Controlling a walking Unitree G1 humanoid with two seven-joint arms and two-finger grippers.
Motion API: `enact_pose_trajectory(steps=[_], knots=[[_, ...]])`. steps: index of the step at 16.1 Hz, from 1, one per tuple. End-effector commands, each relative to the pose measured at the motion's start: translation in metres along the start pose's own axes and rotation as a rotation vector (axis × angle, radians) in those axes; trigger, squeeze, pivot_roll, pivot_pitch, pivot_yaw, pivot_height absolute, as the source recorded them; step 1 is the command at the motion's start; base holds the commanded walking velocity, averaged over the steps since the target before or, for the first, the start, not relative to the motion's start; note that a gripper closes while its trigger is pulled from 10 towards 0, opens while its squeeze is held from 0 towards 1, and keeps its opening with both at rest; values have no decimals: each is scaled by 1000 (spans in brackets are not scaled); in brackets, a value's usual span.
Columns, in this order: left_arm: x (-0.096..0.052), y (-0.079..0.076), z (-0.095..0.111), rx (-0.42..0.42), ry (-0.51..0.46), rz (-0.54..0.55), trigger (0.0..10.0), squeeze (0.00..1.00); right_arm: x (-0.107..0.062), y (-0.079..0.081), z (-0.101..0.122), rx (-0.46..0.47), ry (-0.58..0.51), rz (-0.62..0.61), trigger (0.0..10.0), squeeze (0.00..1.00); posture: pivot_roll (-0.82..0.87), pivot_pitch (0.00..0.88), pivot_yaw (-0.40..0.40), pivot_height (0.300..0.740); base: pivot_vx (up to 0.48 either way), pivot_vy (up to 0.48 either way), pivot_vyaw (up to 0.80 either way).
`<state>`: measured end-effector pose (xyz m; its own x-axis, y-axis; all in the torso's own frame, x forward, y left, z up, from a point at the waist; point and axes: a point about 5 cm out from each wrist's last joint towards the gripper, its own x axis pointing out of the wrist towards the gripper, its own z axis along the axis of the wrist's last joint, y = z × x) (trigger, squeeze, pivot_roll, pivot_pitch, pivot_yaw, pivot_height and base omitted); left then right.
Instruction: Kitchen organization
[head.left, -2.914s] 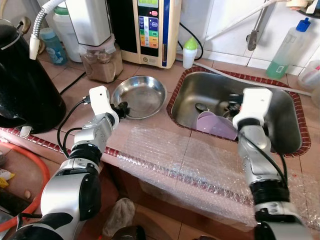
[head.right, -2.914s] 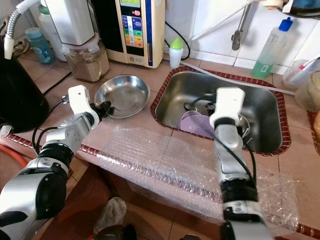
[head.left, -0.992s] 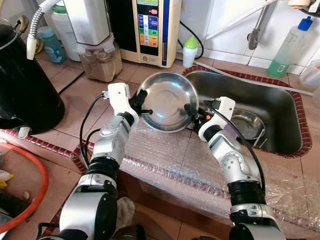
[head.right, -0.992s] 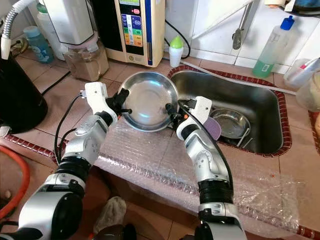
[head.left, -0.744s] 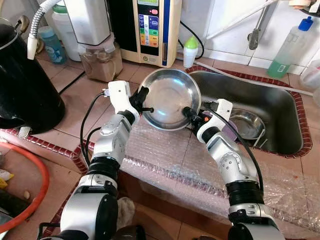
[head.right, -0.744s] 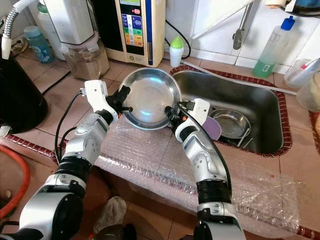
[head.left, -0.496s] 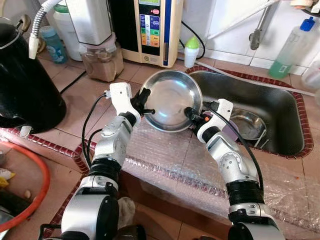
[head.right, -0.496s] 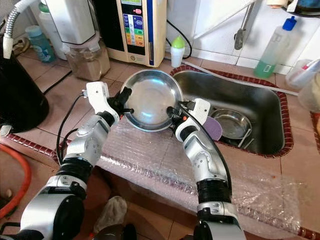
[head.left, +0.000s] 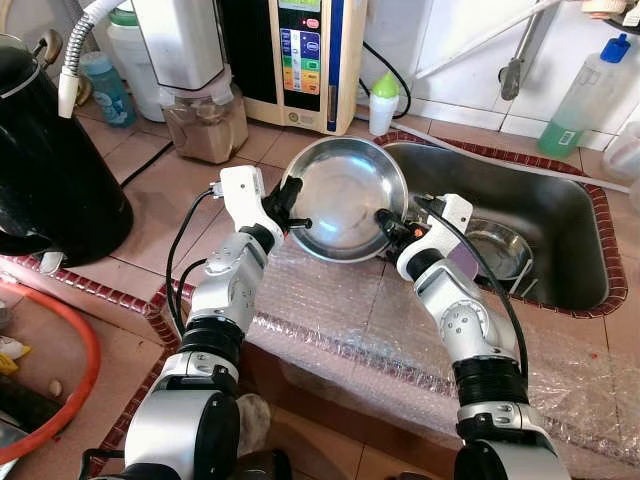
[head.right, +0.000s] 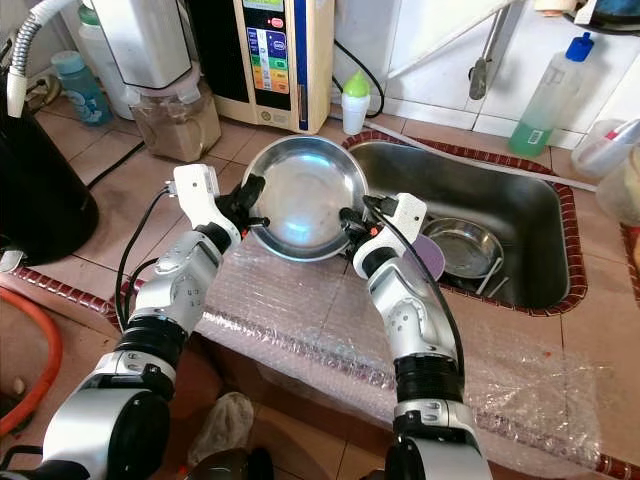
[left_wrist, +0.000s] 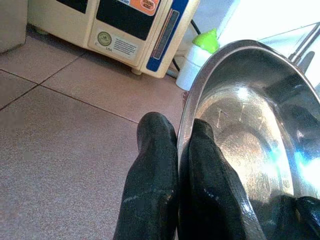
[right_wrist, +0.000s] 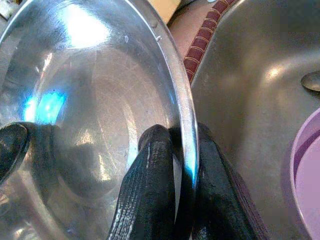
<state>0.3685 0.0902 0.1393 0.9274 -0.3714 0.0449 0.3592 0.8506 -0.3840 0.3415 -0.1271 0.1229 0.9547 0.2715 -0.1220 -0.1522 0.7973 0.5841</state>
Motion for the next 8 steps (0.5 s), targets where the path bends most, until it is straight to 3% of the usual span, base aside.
enact_pose_trajectory(steps=[1,4,5,6,8], knots=[[2,-3,13,23,-54,-28,0,0,-1,-11,-1,-10,19,-66,0,0,-98,9,37,740,0,0,0],[2,-4,11,47,-37,-29,0,0,-1,-12,0,7,17,-75,0,0,-99,7,37,740,0,0,0],[2,-4,10,53,-26,-35,10000,529,0,-13,2,6,5,-95,0,0,-99,7,37,740,0,0,0],[2,-5,8,60,-14,-43,10000,1000,0,-16,6,-4,-20,-130,0,0,-99,7,37,740,0,0,0],[1,-8,5,100,-1,-62,10000,1000,0,-24,15,-17,-75,-211,0,0,-99,7,37,740,0,0,0]])
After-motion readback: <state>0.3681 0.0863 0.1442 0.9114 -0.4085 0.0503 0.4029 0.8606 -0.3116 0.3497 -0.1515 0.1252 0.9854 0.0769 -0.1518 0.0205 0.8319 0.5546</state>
